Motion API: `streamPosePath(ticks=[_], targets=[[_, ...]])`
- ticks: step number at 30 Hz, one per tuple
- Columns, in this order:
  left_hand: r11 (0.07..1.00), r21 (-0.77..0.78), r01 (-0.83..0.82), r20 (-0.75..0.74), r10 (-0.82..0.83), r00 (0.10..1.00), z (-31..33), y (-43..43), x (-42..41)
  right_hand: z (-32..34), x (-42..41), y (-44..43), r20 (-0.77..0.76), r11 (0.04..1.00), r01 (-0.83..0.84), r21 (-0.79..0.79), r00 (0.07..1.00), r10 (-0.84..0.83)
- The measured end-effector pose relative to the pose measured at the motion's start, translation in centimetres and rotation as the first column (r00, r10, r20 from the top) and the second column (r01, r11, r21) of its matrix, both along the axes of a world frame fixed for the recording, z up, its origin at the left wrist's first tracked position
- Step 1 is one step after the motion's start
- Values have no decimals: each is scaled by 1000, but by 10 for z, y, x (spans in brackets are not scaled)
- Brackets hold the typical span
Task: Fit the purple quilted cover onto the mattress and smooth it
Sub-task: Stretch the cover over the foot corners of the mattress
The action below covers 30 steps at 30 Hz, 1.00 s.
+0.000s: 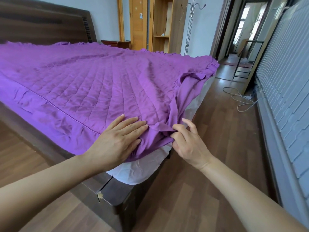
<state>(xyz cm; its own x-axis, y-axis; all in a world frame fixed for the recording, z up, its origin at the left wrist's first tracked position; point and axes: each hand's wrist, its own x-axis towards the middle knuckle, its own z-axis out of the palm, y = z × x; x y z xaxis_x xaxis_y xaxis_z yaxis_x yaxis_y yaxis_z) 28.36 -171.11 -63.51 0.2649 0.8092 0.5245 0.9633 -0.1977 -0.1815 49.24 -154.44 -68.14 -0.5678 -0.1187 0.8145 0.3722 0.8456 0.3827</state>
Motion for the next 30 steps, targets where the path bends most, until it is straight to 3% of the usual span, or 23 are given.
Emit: streamPosePath(ticks=[3,7,12,16,18,21,25,30], targets=[[1000,-12,5,-6,-6,1000,0,1,0,8,1,-2,97,998,-38,-49,994,42],[1000,-22,19,-15,-19,1000,1,0,-1,5,16,-12,91,984,-37,-175,994,53],[996,50,69,-13,-68,998,-8,-12,-5,-58,57,-30,175,969,40,-245,985,4],[972,197,124,-120,-102,988,-47,-41,-17,-82,59,-37,275,970,153,-188,957,-98],[955,235,180,-255,-118,960,-67,-58,-24,-83,54,-43,256,970,159,-184,960,-109],[958,207,196,-386,-104,916,-86,-70,-25,-84,52,-53,226,967,120,-223,972,-68],[974,217,67,-313,5,950,-98,-68,-19,-84,52,-67,260,961,7,-278,963,68],[984,173,27,-292,25,956,-103,-69,-21,-85,51,-74,356,954,-77,-289,917,182]])
